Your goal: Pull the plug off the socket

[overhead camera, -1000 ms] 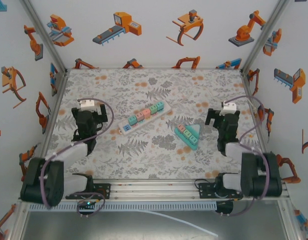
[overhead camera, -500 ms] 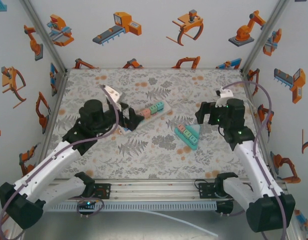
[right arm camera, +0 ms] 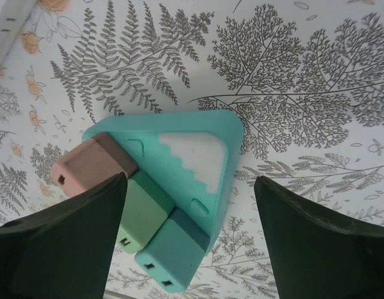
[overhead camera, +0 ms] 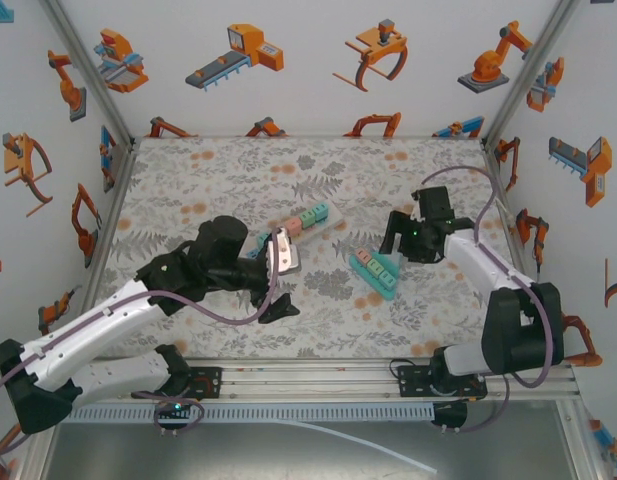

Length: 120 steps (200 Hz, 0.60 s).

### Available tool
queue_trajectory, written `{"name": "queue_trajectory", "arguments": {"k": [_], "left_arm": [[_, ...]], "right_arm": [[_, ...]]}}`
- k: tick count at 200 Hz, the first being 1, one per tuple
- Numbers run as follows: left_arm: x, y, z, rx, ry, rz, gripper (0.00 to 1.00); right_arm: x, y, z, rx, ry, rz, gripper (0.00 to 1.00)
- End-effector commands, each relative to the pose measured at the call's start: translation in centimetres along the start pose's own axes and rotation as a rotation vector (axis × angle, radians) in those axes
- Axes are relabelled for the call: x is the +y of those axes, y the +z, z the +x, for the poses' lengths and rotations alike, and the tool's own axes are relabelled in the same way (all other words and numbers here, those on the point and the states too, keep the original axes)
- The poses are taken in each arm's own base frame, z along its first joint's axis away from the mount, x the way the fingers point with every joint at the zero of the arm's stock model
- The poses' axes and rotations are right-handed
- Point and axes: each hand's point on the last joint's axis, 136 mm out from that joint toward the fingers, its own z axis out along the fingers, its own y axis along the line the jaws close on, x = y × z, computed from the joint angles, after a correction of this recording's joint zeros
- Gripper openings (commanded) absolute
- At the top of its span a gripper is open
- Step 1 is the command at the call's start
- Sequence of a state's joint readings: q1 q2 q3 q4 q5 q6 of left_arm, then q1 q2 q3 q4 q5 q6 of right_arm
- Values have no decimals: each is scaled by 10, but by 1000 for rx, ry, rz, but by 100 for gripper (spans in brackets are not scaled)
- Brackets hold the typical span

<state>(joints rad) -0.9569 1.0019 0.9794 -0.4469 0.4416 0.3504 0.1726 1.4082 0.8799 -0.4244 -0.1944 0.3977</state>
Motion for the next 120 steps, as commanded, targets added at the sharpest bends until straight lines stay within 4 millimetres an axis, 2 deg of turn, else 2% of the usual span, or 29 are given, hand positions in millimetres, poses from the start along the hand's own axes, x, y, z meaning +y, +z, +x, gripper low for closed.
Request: {"name": "queue_trajectory", "arguments": {"k": [1, 28, 65, 98, 120], "left_arm": [[2, 6, 22, 79, 39, -14, 97], [5, 15, 32, 119, -44, -32, 97], [10, 16, 24, 50, -176, -77, 97], [14, 12, 24, -29, -239, -125, 97], [33, 1, 25, -61, -261, -262, 97]], "right_arm": [[4, 11, 1, -16, -22, -22, 66], [6, 22, 6, -5, -71, -33, 52], [22, 35, 15, 27, -153, -80, 49], [50, 41, 35, 91, -335, -140, 48], [81, 44, 56, 146, -481, -233, 48]]}}
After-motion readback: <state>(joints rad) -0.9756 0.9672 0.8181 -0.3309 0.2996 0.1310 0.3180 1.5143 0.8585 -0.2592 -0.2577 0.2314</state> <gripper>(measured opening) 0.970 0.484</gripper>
